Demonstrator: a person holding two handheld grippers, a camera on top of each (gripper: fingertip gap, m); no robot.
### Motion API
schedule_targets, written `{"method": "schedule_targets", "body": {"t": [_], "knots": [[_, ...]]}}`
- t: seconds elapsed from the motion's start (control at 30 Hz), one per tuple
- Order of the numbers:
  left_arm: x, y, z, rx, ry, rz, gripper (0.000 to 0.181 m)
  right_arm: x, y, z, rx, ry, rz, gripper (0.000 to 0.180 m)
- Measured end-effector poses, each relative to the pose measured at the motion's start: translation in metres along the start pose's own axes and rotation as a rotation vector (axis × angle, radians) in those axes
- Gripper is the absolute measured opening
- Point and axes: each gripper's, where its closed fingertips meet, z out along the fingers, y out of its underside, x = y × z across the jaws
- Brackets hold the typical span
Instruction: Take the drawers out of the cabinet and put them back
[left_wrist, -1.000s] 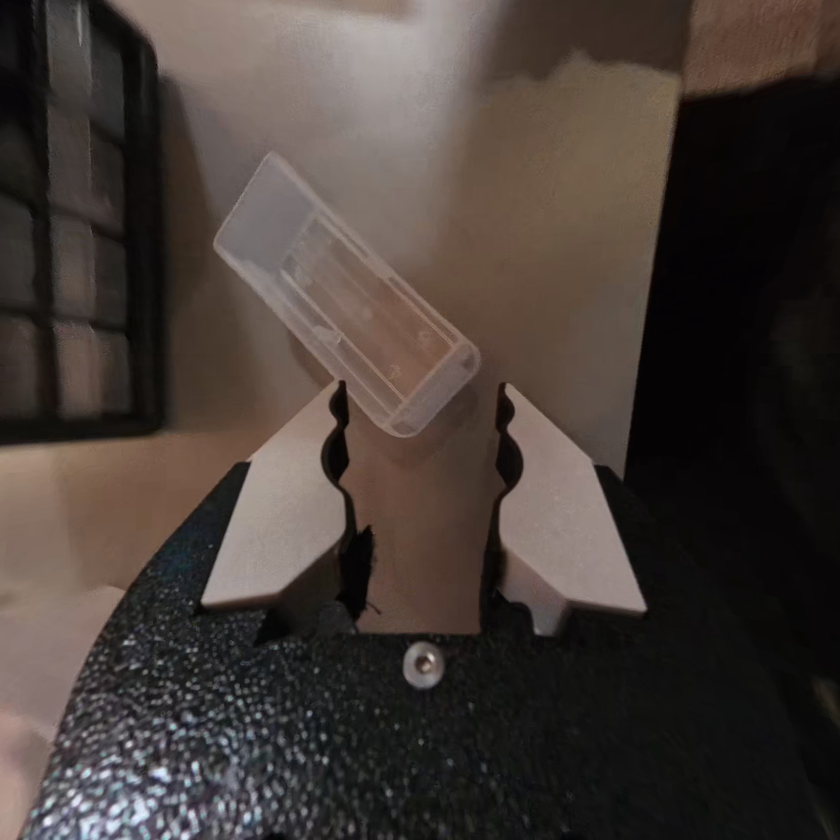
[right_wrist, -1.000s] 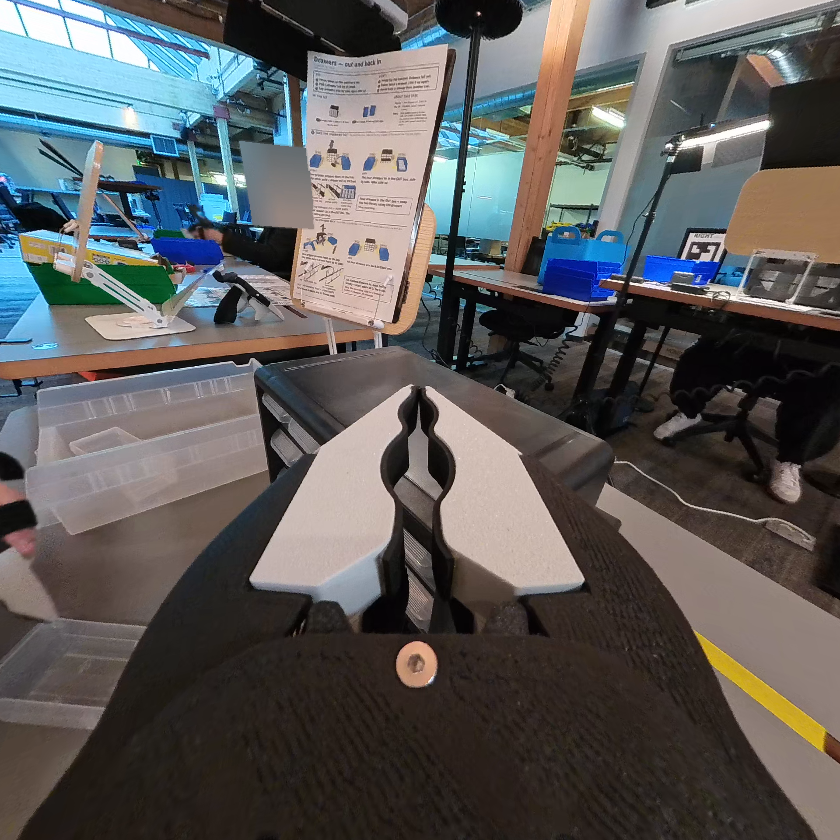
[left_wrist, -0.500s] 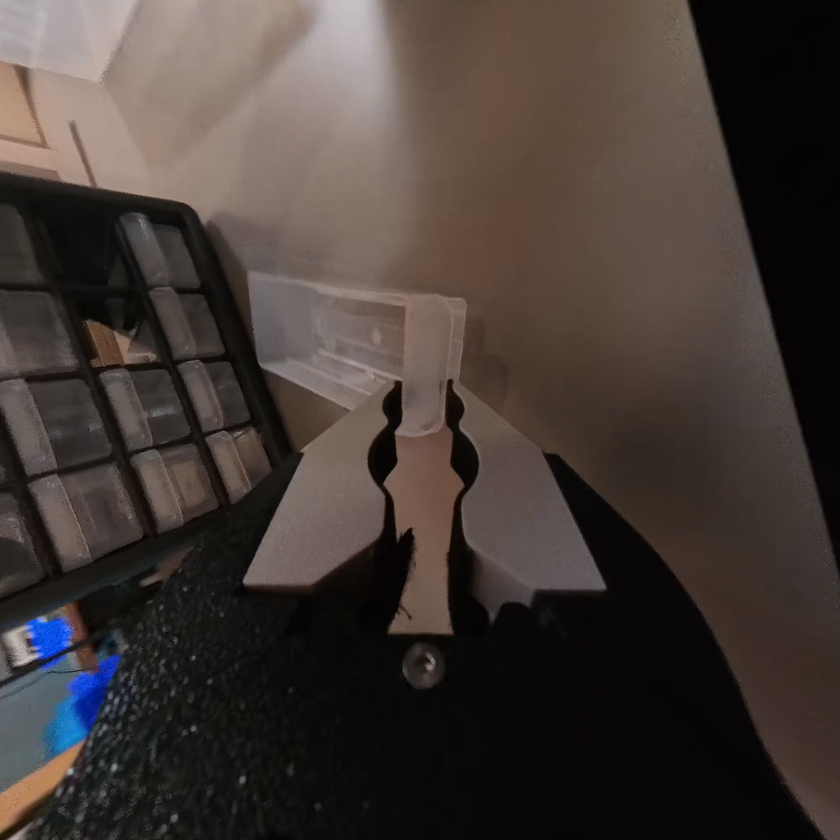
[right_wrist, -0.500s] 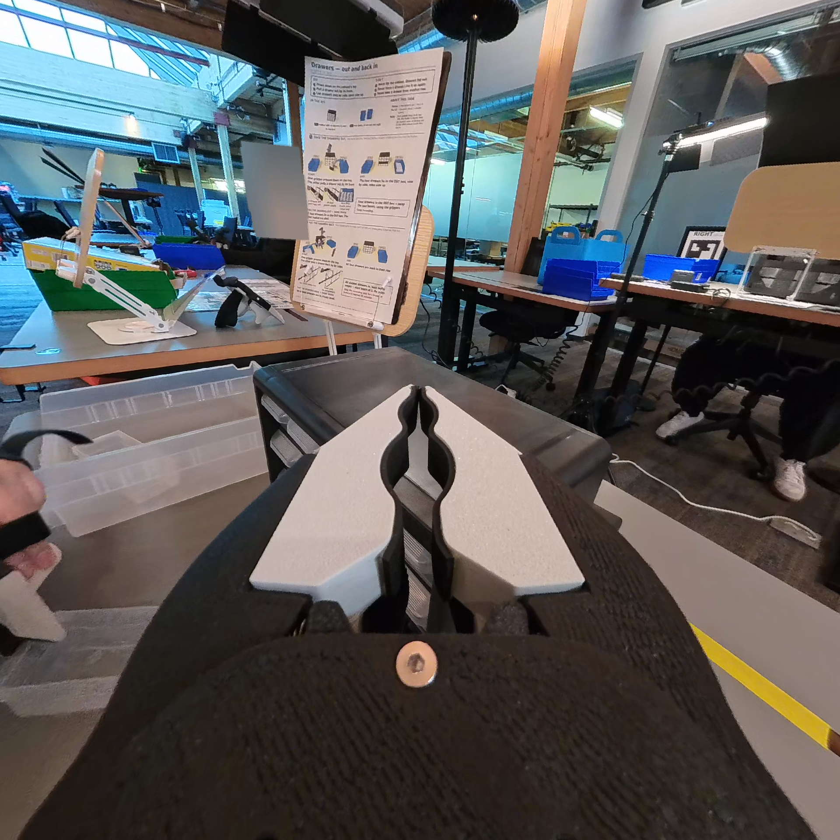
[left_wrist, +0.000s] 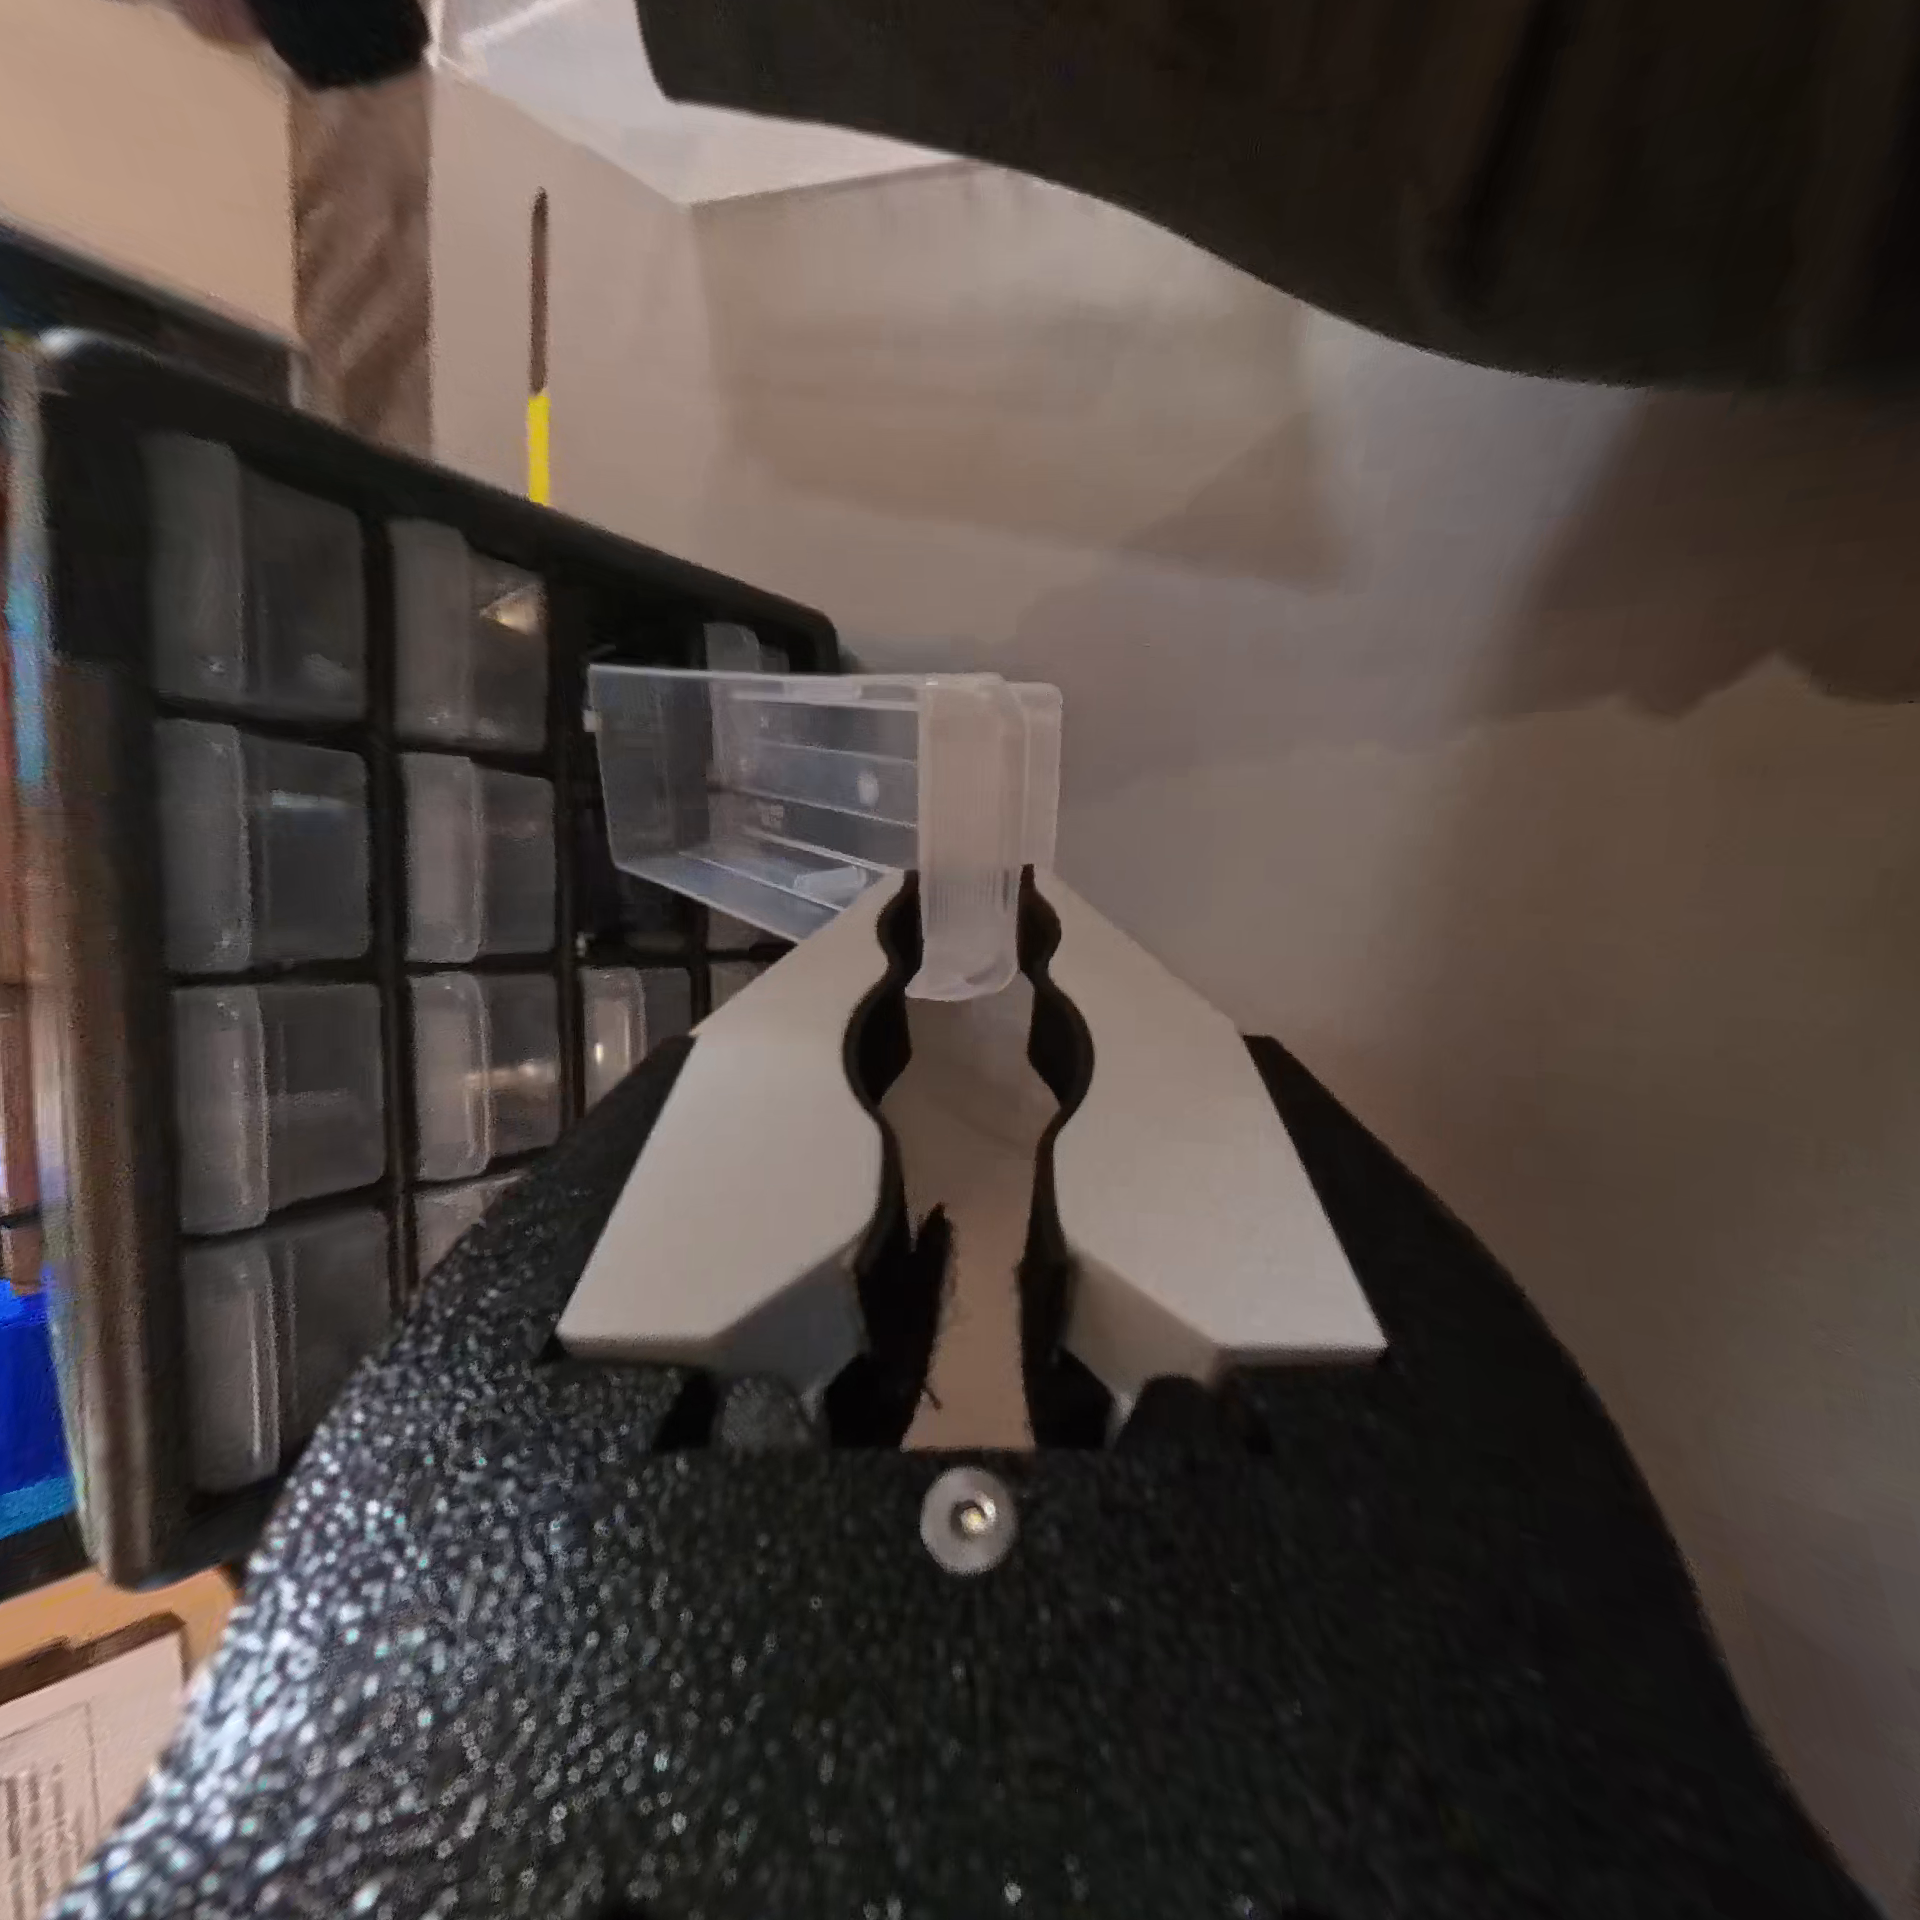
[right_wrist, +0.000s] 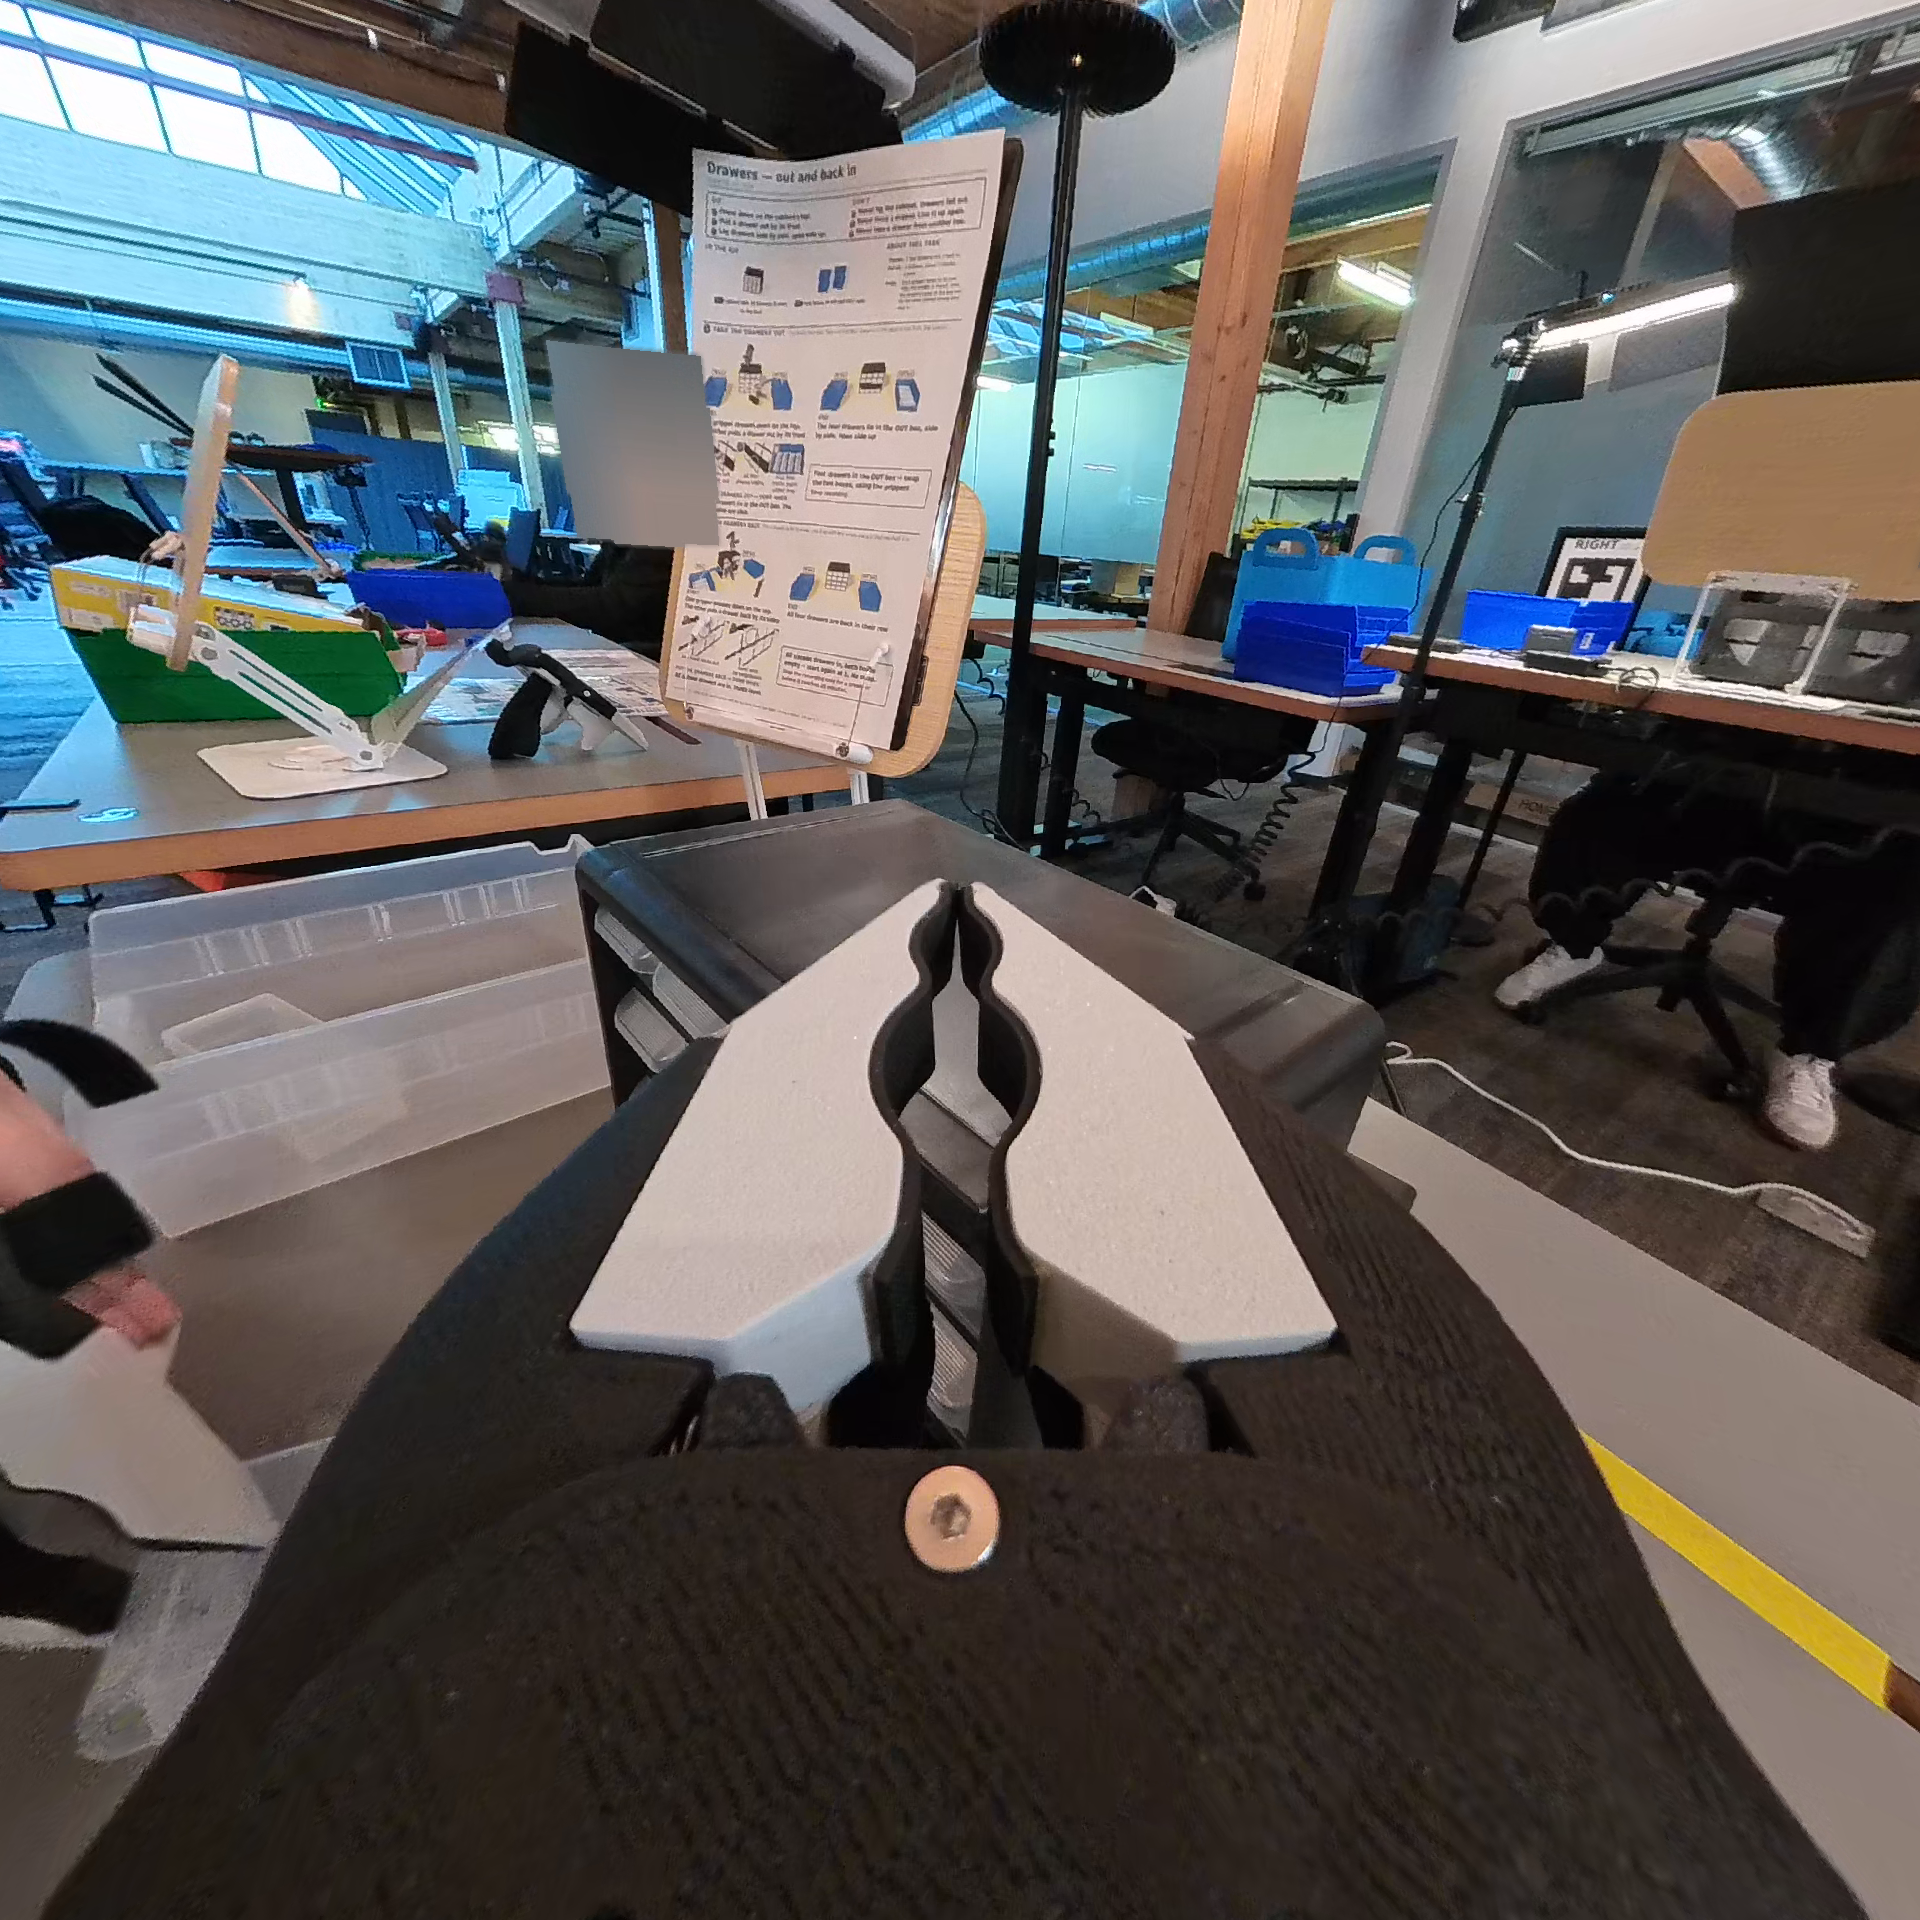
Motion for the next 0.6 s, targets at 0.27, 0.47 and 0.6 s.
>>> {"method": "schedule_targets", "body": {"t": [0.27,0.47,0.6], "knots": [[-0.008,0.016,0.01,-0.206,0.006,-0.062,0.016,0.001,0.001,0.0,0.0,-0.001,0.006,0.0],[-0.015,0.015,0.014,-0.227,-0.029,-0.033,0.016,0.0,0.002,0.001,-0.006,-0.002,0.001,0.0],[-0.017,0.013,0.013,-0.24,-0.029,-0.028,0.016,-0.001,0.003,0.003,-0.013,-0.003,-0.001,0.0]]}}
